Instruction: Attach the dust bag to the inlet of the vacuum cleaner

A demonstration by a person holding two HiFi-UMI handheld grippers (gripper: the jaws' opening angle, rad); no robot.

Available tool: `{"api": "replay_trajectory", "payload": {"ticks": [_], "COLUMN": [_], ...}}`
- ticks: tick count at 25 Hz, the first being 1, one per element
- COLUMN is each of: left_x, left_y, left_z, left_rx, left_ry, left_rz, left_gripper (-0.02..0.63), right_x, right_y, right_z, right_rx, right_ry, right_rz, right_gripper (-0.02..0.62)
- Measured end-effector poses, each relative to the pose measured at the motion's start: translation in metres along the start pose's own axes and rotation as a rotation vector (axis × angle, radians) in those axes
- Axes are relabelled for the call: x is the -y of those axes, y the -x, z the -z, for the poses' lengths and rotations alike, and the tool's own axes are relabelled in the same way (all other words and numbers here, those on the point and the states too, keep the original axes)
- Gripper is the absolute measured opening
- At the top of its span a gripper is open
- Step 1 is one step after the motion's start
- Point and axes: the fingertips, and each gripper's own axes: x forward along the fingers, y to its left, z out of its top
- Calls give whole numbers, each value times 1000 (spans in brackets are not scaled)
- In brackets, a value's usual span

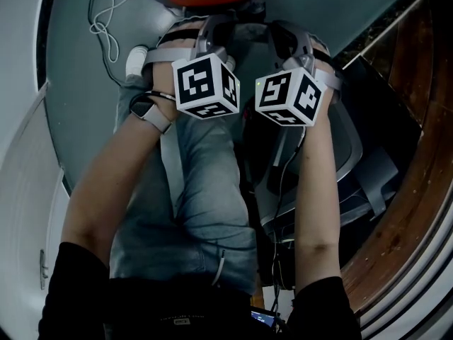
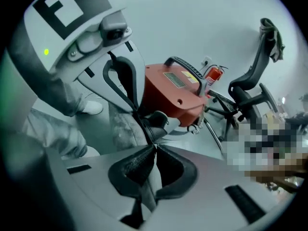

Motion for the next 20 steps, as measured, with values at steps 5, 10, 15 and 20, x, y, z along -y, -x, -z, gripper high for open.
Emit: {"api": "replay_trajectory", "payload": {"ticks": [5,10,15,20], "left_x": [-41,-22,-6,-15], "left_y": [20,18,29,56], "left_z": [-39,-20,3,1], "left_rx": [111,49,26,61], "left_ry": [9,-39,4,104], "left_rz": [-88,-10,5,10], "left_gripper": [14,14,14,15], "right_x": [49,39,30,26], "right_y": [11,8,18,43], "right_z": [18,4,-5,-17], "right_rx": [18,23,44,84], "right_ry": [-191,-142,-189,-311], "right_rz": [90,54,55,62], "right_gripper": [26,26,26,26]}}
